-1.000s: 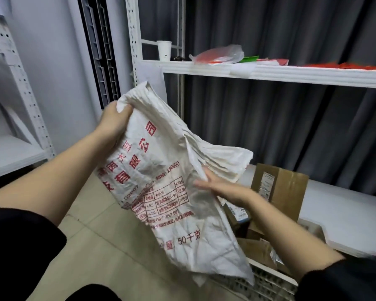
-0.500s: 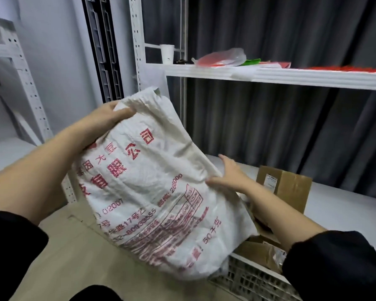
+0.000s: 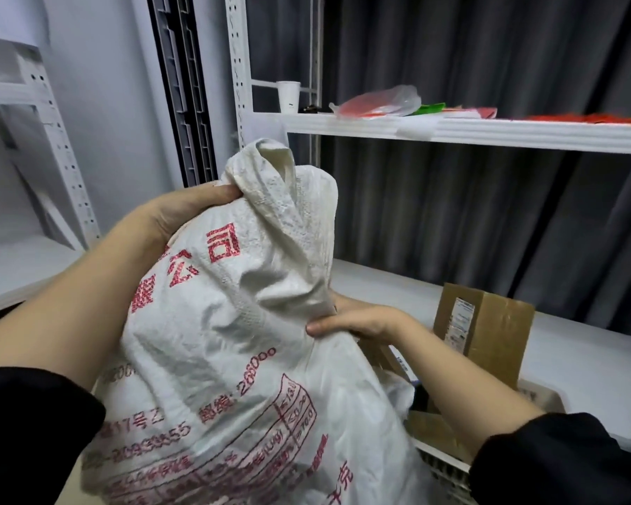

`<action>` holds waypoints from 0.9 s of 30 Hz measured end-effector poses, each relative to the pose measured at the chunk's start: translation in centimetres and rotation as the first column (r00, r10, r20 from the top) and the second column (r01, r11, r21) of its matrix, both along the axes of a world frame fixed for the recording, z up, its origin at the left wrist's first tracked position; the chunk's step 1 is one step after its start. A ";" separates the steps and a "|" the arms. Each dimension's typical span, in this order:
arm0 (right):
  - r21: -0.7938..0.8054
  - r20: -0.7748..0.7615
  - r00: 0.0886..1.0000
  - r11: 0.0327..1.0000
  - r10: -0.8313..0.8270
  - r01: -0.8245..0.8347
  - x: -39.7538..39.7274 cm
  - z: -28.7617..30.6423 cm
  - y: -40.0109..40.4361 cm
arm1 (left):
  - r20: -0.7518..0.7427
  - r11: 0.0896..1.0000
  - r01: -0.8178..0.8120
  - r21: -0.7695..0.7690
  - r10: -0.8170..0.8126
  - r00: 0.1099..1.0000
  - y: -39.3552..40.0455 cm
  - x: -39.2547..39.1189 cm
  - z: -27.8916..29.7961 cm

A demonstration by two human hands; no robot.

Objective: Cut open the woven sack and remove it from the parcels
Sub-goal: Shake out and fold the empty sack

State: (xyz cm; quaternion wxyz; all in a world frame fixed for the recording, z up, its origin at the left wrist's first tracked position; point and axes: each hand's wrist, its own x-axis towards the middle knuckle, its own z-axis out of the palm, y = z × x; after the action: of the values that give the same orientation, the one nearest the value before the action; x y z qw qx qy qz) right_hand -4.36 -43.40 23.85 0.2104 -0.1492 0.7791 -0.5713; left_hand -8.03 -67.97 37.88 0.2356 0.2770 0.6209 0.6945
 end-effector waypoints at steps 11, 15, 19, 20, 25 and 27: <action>-0.249 -0.202 0.742 0.766 -0.639 0.592 1.0 -0.7 1.0 | -0.650 0.591 -0.774 -0.226 0.501 0.572 -2.3 -5.9 -2.0; -0.345 -0.196 0.539 0.573 -0.819 0.744 -0.2 0.7 3.7 | -0.492 0.574 -0.769 -0.281 0.602 0.629 -3.3 -6.4 -4.9; -0.453 -0.139 0.481 0.488 -0.865 0.746 -0.7 3.3 5.2 | -0.175 0.756 -0.357 -0.548 0.314 0.933 -1.7 -4.1 -9.0; -0.486 -0.106 0.493 0.478 -0.863 0.732 -0.8 3.8 5.5 | -0.119 0.797 -0.283 -0.533 0.261 0.958 -1.2 -3.9 -9.7; -0.578 0.052 0.636 0.496 -0.770 0.648 -1.1 5.4 6.4 | 0.098 0.955 -0.246 -0.166 0.264 0.959 2.6 -3.3 -9.6; -0.626 0.079 0.720 0.528 -0.689 0.574 -0.7 5.3 7.4 | 0.184 0.924 -0.376 -0.068 0.382 0.906 4.1 -3.4 -9.0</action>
State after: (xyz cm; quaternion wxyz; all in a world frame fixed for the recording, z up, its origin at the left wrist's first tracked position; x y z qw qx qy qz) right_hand -5.03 -36.02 29.15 -0.1423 0.0343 0.5664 -0.8110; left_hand -11.46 -63.92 28.86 0.1599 0.0784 0.6477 0.7408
